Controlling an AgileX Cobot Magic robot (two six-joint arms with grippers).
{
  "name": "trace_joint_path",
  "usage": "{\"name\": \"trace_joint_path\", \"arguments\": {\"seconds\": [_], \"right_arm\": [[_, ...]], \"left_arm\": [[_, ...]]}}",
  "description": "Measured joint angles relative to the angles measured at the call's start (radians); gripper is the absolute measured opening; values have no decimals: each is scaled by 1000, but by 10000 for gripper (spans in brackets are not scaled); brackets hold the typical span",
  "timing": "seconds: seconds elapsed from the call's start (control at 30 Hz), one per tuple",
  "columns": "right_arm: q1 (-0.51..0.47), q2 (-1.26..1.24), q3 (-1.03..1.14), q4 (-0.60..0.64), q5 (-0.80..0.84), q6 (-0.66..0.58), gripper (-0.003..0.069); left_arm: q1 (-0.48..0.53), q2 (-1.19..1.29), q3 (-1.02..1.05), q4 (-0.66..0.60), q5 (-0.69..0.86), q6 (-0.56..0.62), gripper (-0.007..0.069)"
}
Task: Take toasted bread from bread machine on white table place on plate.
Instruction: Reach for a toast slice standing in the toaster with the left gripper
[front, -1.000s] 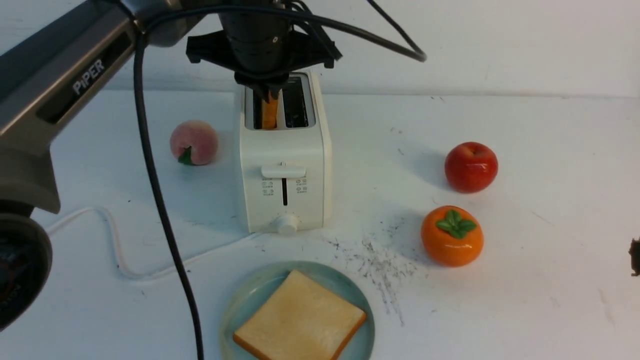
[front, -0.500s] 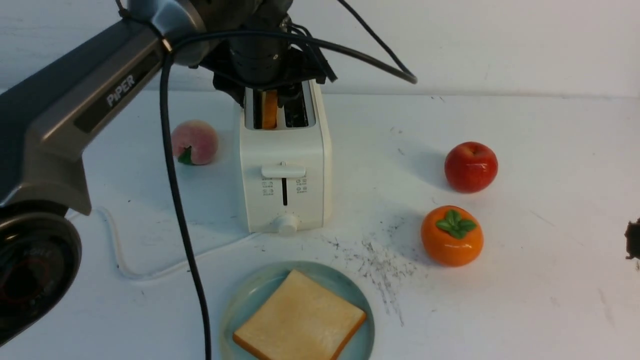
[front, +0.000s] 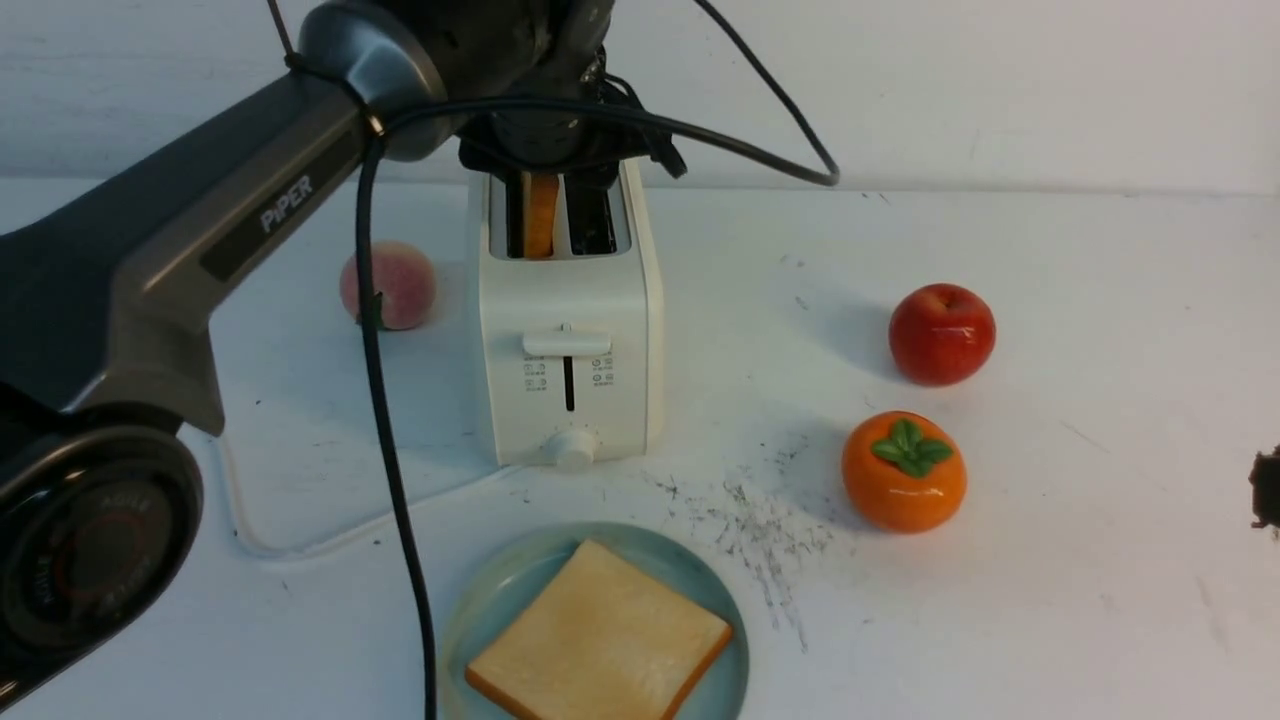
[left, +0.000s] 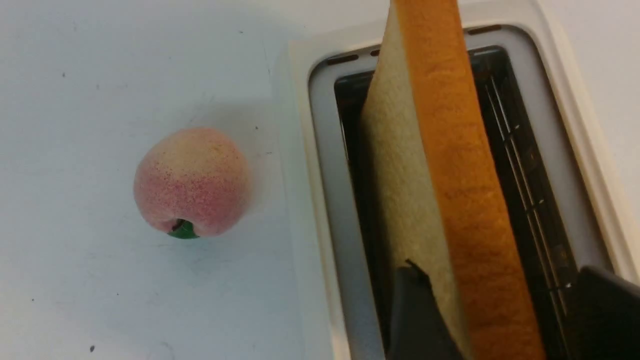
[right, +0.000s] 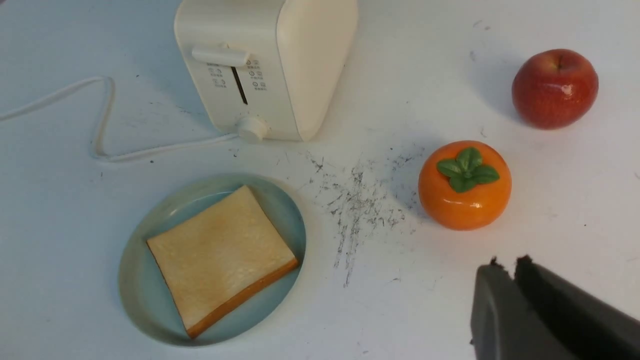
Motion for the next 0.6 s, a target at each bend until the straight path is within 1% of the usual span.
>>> {"name": "trace_joint_path", "arguments": {"seconds": [0.1,0.17,0.2,0.23,0.4,0.5,0.6], "right_arm": [[0,0,0,0,25,0,55],[0,0,0,0,38,0,56],[0,0,0,0,41,0,57],[0,0,0,0,45,0,59],[0,0,0,1,70,0,62],[0,0,0,1,84,0,63],[0,0,0,1,85,0,65]], "left_arm": [[0,0,0,1,-1,0,234],[0,0,0,2,1,0,122],[0,0,0,3,2,0,81],[0,-1,0,4,2,3,71],[0,-41,0,-1,12,21,74],[0,-151,2,-2,14,26,74],[0,-313,1,-8,27,27,74]]}}
